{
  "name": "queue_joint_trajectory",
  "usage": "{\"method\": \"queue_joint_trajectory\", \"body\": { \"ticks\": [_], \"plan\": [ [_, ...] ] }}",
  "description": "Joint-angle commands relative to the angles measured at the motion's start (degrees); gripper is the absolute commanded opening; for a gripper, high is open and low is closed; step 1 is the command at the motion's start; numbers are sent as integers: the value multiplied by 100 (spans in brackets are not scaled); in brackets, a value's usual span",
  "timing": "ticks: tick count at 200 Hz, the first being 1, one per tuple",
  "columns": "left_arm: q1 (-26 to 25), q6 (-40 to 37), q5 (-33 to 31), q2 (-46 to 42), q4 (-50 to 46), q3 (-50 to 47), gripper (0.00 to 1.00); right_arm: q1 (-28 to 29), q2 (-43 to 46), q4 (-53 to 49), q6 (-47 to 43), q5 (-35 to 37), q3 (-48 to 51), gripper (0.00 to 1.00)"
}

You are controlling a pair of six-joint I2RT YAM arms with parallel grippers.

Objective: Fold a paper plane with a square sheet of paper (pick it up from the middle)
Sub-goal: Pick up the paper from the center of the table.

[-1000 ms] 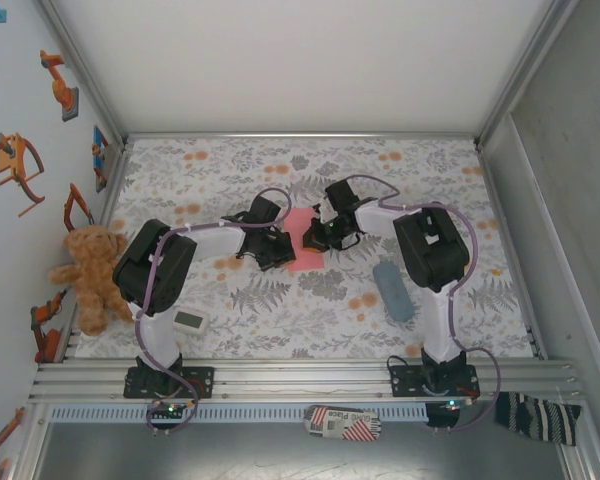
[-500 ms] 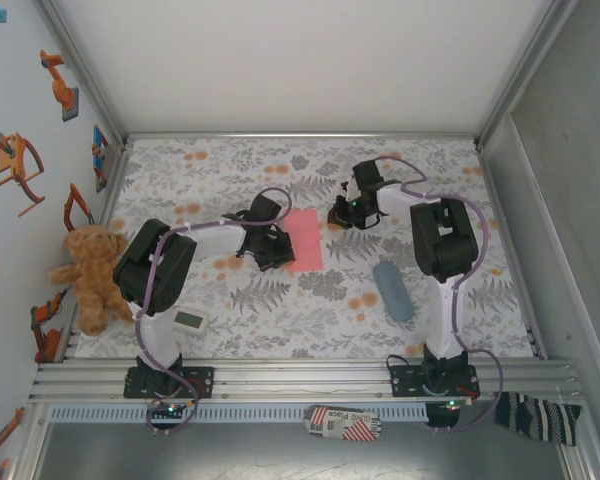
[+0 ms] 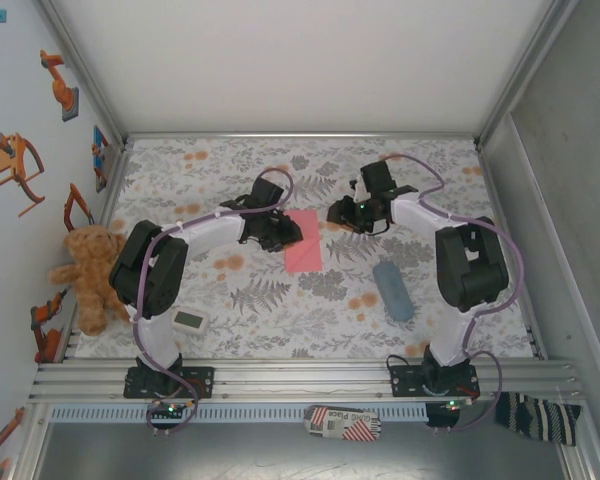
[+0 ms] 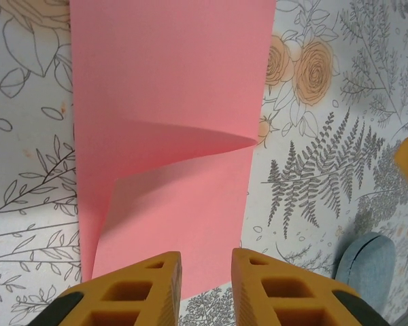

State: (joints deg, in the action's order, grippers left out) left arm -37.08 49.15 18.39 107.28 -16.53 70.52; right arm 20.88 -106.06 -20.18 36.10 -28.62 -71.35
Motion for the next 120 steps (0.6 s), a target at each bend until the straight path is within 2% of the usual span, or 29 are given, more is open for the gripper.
{"method": "queue_joint_trajectory", "body": {
  "ticks": [1, 58, 120],
  "plan": [
    [8, 62, -103, 161, 98, 220, 28, 207, -76, 135, 186, -18, 103, 46],
    [97, -9, -371, 639, 199, 384, 26, 438, -272, 452, 554, -91, 139, 49],
    [234, -13, -387, 946, 313, 331, 26, 526, -519, 299, 723, 16, 51, 53]
  ]
}}
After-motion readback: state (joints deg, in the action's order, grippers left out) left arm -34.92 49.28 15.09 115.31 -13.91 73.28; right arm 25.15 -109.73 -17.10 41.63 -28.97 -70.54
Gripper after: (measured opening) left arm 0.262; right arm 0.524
